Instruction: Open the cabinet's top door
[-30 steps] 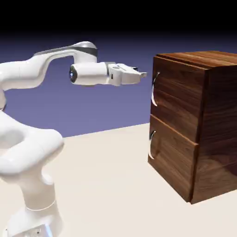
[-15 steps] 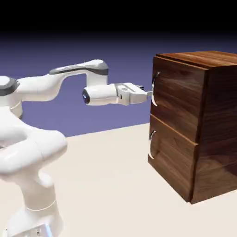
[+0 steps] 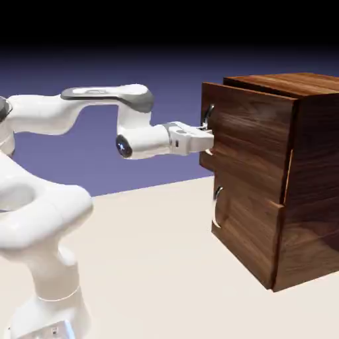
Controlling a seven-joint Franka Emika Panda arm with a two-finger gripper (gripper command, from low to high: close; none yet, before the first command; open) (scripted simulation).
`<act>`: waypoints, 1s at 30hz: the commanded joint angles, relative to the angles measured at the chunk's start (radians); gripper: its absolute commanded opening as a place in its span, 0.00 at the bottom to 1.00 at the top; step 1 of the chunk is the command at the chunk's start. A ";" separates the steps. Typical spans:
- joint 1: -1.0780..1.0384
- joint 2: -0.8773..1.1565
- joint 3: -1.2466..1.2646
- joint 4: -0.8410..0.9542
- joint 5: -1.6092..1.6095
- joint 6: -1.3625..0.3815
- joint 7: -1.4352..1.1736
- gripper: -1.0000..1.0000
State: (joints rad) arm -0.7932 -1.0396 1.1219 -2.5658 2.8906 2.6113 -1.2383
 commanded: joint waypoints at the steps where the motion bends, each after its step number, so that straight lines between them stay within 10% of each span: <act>1: 0.036 0.030 -0.033 -0.017 -0.003 -0.009 -0.041 0.00; 13: 0.462 0.268 -0.464 -0.125 -0.052 -0.031 -0.413 0.00; 30: 0.645 0.034 -0.945 -0.413 -0.790 -0.343 -0.087 0.00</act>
State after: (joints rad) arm -0.1483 -1.0062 0.1772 -2.9791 2.0978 2.2671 -1.3237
